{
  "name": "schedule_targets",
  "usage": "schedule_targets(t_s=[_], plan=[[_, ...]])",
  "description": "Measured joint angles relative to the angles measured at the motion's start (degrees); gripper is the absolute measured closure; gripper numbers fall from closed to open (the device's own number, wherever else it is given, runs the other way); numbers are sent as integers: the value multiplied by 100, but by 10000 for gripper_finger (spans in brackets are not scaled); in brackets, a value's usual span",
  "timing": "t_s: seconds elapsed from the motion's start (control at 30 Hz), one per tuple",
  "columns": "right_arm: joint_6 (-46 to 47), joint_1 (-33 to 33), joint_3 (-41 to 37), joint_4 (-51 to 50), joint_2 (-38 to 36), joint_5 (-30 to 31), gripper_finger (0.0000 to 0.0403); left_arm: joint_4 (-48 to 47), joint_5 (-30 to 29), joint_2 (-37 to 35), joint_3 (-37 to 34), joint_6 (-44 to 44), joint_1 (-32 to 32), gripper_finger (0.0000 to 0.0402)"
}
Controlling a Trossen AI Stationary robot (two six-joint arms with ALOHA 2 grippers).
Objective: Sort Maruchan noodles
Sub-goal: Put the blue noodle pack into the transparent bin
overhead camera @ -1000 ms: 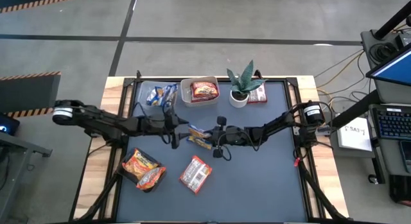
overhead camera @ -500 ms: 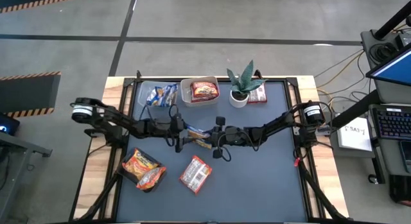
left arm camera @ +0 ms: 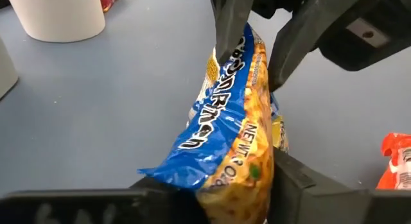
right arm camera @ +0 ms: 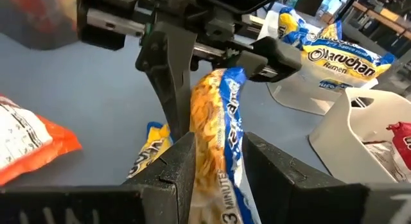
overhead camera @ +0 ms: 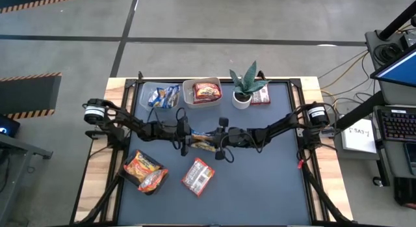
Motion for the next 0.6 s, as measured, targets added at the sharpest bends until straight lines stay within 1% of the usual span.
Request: schedule_targets(t_s=[0.1, 0.23, 0.33, 0.47, 0.53, 0.6], plan=[[126, -10, -2, -100, -141, -1, 287, -10, 0, -44, -4, -3, 0, 312], [278, -12, -7, -427, -496, 28, 287, -13, -2, -151, -4, -25, 0, 316], [369, -12, -8, -796, -892, 137, 287, -30, -2, -348, -2, -88, 0, 316], [383, -12, -7, -1355, -1524, 470, 287, -135, 24, -970, -1, -100, -2, 316], [386, -16, -7, -1578, -1864, 549, 287, -300, 21, -1400, 6, -17, 0, 316], [469, -25, -10, -1733, -2192, 545, 287, -691, -54, -1914, 18, 137, 7, 316]])
